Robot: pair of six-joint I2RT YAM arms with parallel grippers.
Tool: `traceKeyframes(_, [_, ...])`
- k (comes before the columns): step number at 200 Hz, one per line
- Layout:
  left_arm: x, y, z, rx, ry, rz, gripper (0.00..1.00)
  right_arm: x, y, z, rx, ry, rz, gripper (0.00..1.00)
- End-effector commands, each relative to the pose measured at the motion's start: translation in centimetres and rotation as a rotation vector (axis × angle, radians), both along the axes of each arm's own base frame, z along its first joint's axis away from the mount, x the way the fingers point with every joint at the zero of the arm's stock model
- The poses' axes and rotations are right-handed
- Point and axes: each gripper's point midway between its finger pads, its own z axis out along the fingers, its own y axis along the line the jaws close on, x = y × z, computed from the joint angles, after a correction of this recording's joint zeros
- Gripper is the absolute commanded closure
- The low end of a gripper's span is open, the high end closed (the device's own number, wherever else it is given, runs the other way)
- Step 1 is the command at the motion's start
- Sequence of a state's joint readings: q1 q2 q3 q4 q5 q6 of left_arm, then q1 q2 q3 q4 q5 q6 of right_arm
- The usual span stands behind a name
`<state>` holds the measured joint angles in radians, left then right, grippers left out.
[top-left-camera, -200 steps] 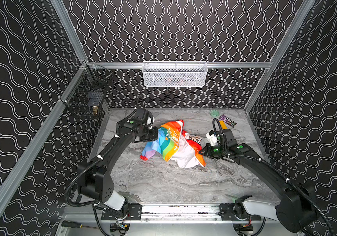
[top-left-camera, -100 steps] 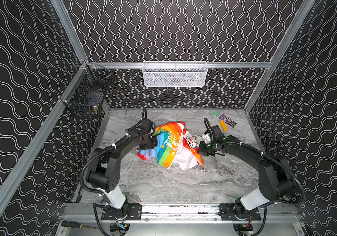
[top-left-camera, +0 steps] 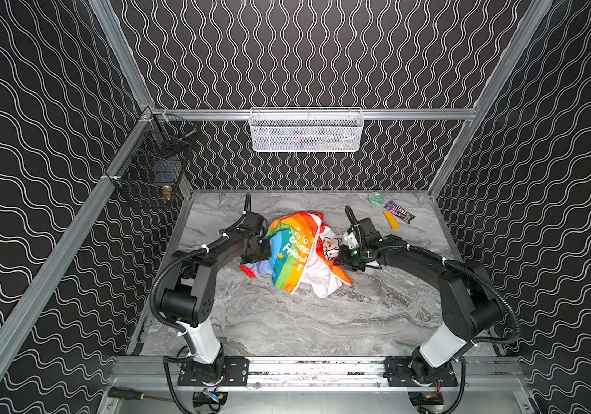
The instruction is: Zip up the jacket
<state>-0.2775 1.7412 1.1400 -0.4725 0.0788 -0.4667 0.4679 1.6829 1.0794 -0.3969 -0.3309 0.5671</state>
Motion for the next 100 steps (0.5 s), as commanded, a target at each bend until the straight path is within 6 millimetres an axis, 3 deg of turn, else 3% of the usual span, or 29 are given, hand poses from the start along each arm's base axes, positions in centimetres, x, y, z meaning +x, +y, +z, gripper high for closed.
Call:
traceKeyframes(1, [0.3,0.3,1.9,0.011,-0.045,-0.004,0.62,0.5,0.3,0.6,0.013,-0.020,0.005,0.69])
traceKeyframes(33, [-0.6,0.3,4.1,-0.014,-0.083,-0.010,0.52,0.4,-0.2,1.8,0.002,-0.056,0.006,0.51])
traceKeyframes(62, [-2.1,-0.8,6.1,-0.072,-0.115,-0.037,0.46,0.6,-1.8,3.5,-0.026,-0.106,-0.020,0.42])
traceKeyframes(82, [-3.2,-2.8,7.7,-0.119,-0.148,-0.080,0.43,1.5,-4.1,4.7,-0.031,-0.141,-0.082,0.36])
traceKeyframes(100, [-4.6,-6.5,8.9,-0.171,-0.177,-0.167,0.40,2.3,-6.6,5.0,-0.040,-0.154,-0.158,0.34])
